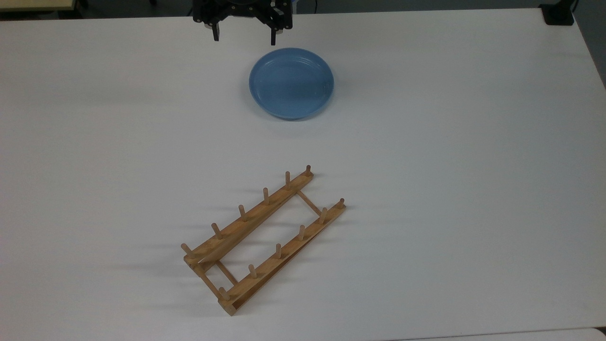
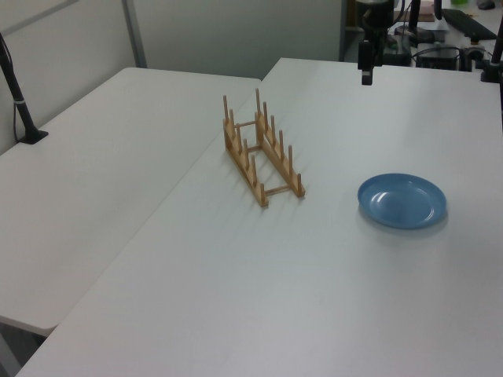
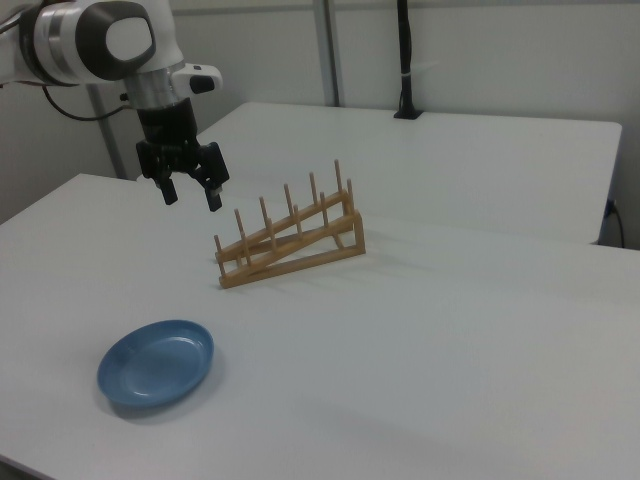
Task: Place plate in plate rack
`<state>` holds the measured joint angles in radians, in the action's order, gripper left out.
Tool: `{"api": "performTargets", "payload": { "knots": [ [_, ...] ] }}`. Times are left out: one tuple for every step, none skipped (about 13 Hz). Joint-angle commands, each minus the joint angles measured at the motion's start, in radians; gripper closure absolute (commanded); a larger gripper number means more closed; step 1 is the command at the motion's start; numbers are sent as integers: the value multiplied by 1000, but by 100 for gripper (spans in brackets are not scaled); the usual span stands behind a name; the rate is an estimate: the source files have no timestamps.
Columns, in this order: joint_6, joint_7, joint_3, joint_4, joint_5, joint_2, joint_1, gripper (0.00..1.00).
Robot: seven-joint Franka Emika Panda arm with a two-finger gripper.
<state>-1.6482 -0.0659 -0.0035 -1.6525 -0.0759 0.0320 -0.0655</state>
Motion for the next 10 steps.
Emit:
{"api": "performTargets", "payload": {
  "knots": [
    [10,116,0,-45,18,-11,-3,0],
    [-8,227,2,-84,12,-6,-7,0],
    [-45,306,2,-133,7,-6,-10,0],
    [-79,351,2,-171,-1,-4,-11,0],
    [-131,420,5,-228,-31,2,-13,0],
    [-163,455,7,-263,-51,14,-13,0],
    [-191,486,7,-292,-68,28,-13,0],
    [-221,527,7,-324,-90,57,-13,7],
    [-237,546,7,-337,-99,80,-13,15],
    [-248,551,7,-340,-105,109,-13,19]
  ]
}}
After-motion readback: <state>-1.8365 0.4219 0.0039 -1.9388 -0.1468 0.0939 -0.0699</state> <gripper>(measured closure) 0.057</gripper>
